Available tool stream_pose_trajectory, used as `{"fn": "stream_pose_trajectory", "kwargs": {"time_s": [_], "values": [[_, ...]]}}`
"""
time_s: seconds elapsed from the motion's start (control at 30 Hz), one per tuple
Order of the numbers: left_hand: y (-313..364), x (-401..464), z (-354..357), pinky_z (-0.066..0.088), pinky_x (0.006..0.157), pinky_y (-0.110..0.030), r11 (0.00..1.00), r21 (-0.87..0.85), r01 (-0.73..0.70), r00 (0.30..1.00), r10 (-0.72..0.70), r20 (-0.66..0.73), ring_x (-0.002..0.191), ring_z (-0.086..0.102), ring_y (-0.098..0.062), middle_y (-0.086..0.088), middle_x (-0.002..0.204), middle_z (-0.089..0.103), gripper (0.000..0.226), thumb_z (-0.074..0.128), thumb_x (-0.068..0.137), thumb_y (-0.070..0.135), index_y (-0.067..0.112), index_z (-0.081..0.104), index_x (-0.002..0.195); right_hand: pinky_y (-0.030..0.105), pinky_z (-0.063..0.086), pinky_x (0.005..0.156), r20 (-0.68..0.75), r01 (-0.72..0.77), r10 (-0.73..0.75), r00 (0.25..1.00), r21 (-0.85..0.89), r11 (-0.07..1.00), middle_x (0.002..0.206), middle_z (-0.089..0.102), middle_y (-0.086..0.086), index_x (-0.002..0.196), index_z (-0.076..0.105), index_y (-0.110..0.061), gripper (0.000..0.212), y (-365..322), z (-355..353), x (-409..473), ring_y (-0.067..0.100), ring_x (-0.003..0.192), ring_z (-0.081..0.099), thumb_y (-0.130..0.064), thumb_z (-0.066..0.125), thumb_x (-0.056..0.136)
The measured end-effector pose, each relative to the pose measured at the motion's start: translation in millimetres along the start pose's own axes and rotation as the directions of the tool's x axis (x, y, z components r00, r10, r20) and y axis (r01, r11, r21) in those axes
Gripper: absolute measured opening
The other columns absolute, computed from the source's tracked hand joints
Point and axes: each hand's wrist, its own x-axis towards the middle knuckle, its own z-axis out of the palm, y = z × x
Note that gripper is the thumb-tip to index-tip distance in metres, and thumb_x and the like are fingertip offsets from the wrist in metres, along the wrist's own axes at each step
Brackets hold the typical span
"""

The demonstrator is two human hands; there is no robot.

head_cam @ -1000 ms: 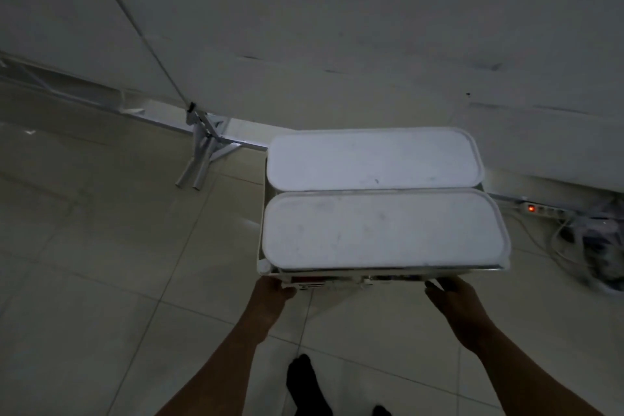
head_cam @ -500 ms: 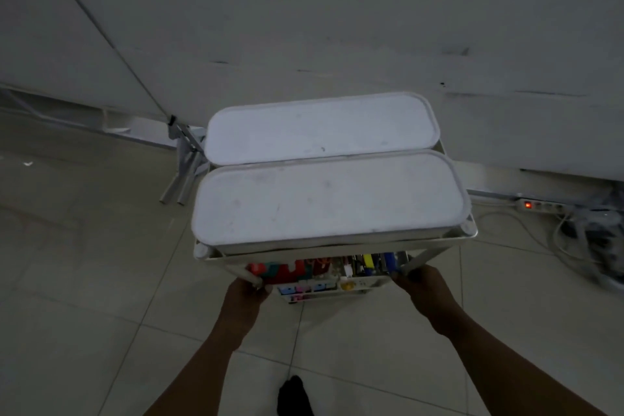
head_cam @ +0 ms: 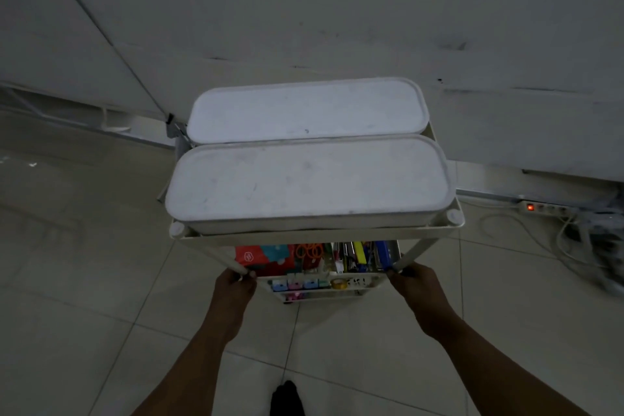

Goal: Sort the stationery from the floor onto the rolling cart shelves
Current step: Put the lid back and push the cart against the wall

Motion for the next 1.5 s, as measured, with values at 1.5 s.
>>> {"fn": "stream_pose_trajectory", "kwargs": {"time_s": [1.5], "values": [[84.0,133.4,25.6,0.05,0.078,-0.029,0.999,0.03,0.01,0.996,-0.013,0.091,0.085,0.06,-0.014,0.0,0.089,0.068,0.028,0.056,0.087,-0.009,0.016,0.066,0.092,0.047,0.047,0.097,-0.265,-0.013,0.089,0.96,0.276,0.961,0.091,0.067,0.008,0.085,0.069,-0.012,0.032,-54.0,39.8,84.0,0.028,0.096,0.06,0.013,0.049,0.084]]}}
